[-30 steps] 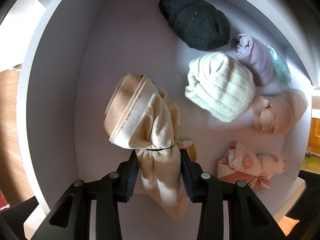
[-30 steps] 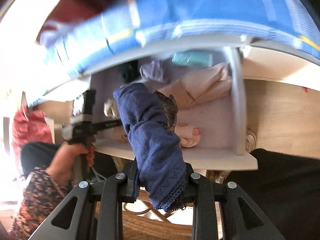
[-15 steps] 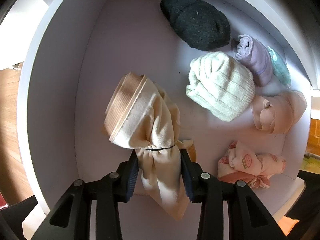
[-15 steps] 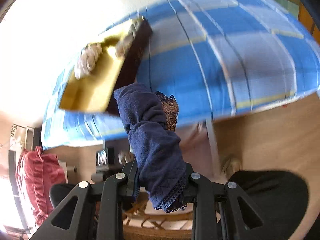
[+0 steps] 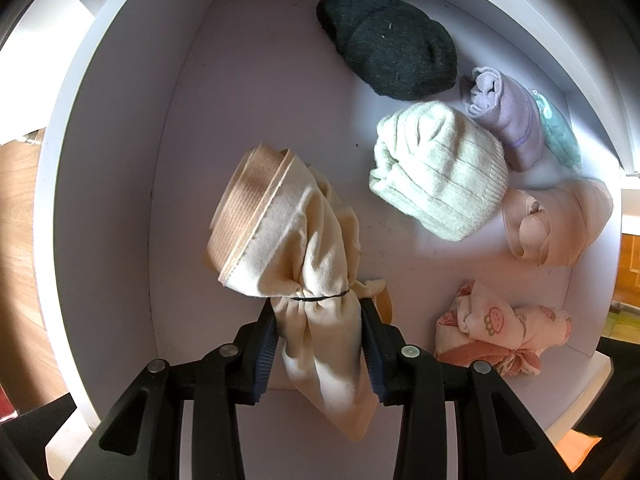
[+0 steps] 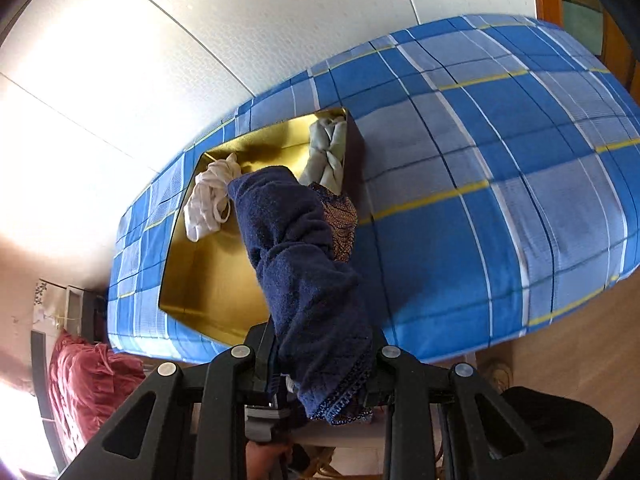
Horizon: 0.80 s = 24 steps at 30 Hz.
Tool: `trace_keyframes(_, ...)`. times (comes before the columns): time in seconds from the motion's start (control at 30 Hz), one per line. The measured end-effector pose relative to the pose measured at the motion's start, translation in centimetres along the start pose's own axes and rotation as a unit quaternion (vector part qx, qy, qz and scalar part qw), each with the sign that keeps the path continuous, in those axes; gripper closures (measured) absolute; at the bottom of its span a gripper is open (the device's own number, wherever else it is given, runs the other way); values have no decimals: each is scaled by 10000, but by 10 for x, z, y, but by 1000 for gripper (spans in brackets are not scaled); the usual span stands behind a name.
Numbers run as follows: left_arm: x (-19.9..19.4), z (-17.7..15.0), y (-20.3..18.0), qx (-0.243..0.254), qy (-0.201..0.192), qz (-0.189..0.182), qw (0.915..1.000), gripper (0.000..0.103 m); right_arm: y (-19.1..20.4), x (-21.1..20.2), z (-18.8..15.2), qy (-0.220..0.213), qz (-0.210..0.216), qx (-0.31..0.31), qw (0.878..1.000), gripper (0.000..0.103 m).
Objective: Organize soft objects
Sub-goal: 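Carry the navy cloth with the right gripper into the tray and open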
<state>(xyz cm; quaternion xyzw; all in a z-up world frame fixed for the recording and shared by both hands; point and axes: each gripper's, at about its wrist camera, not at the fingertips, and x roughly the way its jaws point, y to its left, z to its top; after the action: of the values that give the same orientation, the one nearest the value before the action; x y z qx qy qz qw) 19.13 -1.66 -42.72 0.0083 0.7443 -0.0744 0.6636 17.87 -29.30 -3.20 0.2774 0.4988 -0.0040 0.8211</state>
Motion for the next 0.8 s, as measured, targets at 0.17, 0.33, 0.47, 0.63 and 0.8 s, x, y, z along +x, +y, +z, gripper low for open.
trace_keyframes(0.17,-2,0,-3,32,-11,38,10000,64,12,17,11,22,-242,-54,9997,77)
trace_keyframes(0.33,-1,0,-4,27,-11,38,10000,64,36,35,29,-7,-464,-136,9988,77)
trace_keyframes(0.47,-1,0,-6,54,-13,59,10000,64,51,61,52,31,-418,104,9991,77)
trace_keyframes(0.63,-1,0,-5,45,-15,65,10000,64,55,94,72,49,-373,656,9971,77)
trace_keyframes(0.8,0,0,-6,65,-21,98,9999,64,58,122,83,3,-622,873,9942,76)
